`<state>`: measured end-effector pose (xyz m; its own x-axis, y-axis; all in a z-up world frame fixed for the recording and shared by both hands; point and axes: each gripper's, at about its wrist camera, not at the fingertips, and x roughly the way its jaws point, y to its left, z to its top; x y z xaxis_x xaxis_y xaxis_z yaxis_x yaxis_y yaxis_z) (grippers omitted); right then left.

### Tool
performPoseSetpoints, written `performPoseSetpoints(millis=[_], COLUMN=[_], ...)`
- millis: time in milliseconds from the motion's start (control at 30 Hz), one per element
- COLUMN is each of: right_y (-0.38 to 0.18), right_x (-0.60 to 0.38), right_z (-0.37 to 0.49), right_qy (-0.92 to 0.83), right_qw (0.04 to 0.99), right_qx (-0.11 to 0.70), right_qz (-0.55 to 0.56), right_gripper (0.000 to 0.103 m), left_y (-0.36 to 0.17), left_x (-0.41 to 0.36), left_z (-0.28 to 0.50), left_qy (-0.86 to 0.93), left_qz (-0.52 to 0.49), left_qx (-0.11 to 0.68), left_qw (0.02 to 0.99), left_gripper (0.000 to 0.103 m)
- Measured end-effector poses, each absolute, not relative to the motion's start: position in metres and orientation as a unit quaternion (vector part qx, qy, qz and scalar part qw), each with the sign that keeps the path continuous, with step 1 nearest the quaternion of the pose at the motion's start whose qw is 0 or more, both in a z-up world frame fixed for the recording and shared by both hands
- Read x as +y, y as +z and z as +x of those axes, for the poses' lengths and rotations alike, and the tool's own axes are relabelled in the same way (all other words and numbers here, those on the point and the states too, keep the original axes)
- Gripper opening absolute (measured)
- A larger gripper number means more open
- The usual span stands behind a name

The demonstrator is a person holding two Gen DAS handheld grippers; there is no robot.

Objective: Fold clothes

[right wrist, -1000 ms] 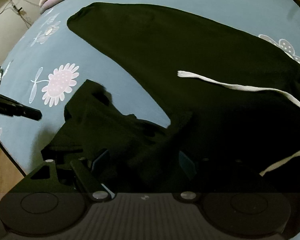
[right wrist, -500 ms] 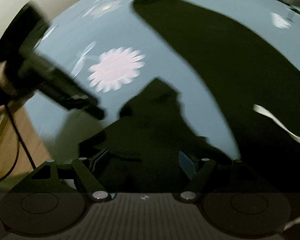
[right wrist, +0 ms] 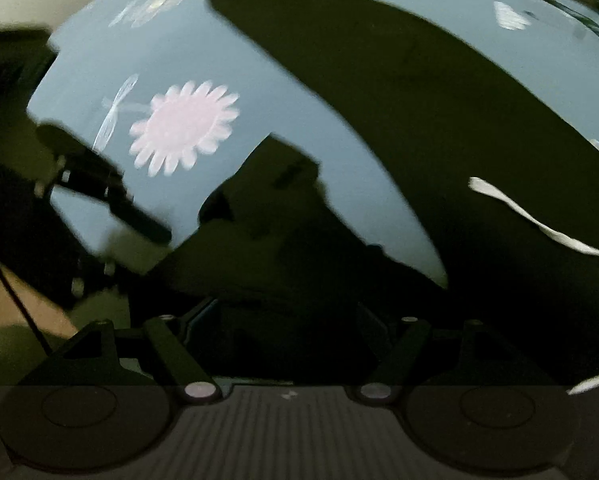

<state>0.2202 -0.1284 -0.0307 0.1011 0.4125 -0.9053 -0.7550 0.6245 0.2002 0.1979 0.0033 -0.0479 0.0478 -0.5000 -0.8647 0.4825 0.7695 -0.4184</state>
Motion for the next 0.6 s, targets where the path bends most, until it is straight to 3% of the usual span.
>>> performPoseSetpoints(millis=[333, 600], right_y=[-0.021, -0.038], right_x=[-0.168, -0.21], right_z=[0.232, 0.218], right_qy=[0.445, 0.344], right_qw=[0.716, 0.749], right_qx=[0.514, 0.553], right_qz=[-0.156, -0.126], right_gripper=[0.079, 0.079], left_y=[-0.058, -0.072], left_x=[-0.014, -0.011], left_z=[0.152, 0.15], left_qy=[-0.212, -0.211], left_qz=[0.006, -0.054], left_qx=[0.618, 0.611], left_qw=[0.757, 0.761], left_gripper=[0.063, 0.064])
